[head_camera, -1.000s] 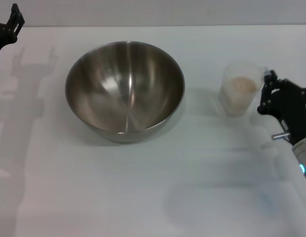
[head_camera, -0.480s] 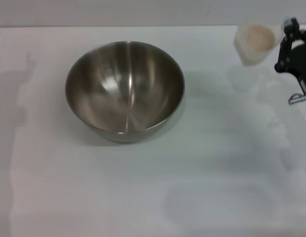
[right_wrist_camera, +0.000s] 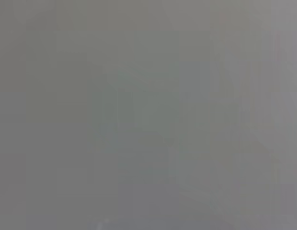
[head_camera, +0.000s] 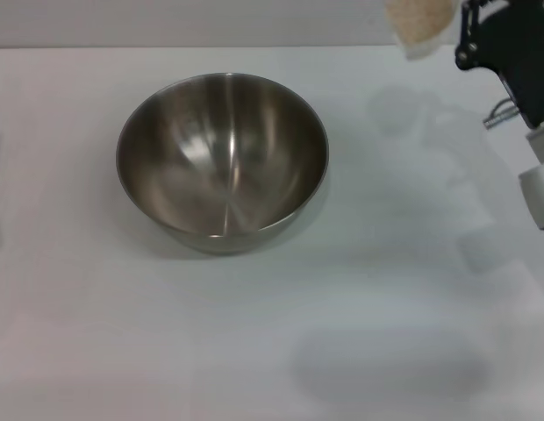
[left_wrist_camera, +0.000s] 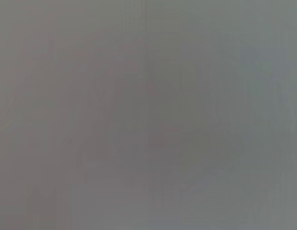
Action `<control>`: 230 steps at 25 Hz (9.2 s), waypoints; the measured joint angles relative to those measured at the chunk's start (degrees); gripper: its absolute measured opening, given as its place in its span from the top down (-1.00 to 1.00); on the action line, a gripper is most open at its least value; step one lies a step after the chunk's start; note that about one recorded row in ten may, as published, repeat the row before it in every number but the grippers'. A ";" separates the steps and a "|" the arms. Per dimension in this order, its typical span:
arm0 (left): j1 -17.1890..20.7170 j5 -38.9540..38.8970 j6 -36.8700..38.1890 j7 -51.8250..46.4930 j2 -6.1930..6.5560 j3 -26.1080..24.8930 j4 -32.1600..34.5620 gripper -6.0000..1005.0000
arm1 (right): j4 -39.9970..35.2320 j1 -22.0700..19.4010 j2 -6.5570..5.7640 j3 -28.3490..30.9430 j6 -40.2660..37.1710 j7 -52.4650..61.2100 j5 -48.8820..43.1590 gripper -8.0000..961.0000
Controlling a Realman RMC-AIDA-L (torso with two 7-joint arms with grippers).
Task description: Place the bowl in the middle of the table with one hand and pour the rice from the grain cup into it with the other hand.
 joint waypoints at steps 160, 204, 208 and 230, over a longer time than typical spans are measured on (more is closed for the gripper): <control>-1.96 0.27 -0.75 -3.64 0.00 -0.22 -0.31 -0.67 | 34.17 -7.60 0.57 28.31 21.64 -35.01 2.53 0.97; -3.18 0.36 -0.76 -3.03 0.27 1.46 -0.39 -0.67 | 24.47 -11.57 0.47 25.27 33.68 -9.93 4.59 0.75; -3.11 0.36 -0.75 -3.02 0.28 1.46 -0.40 -0.67 | 24.84 -12.16 0.52 22.87 31.19 -10.12 4.58 0.73; -3.27 0.36 -0.64 -3.02 0.40 1.36 -0.34 -0.67 | 31.14 -21.79 0.35 19.89 9.98 -16.96 3.31 -0.20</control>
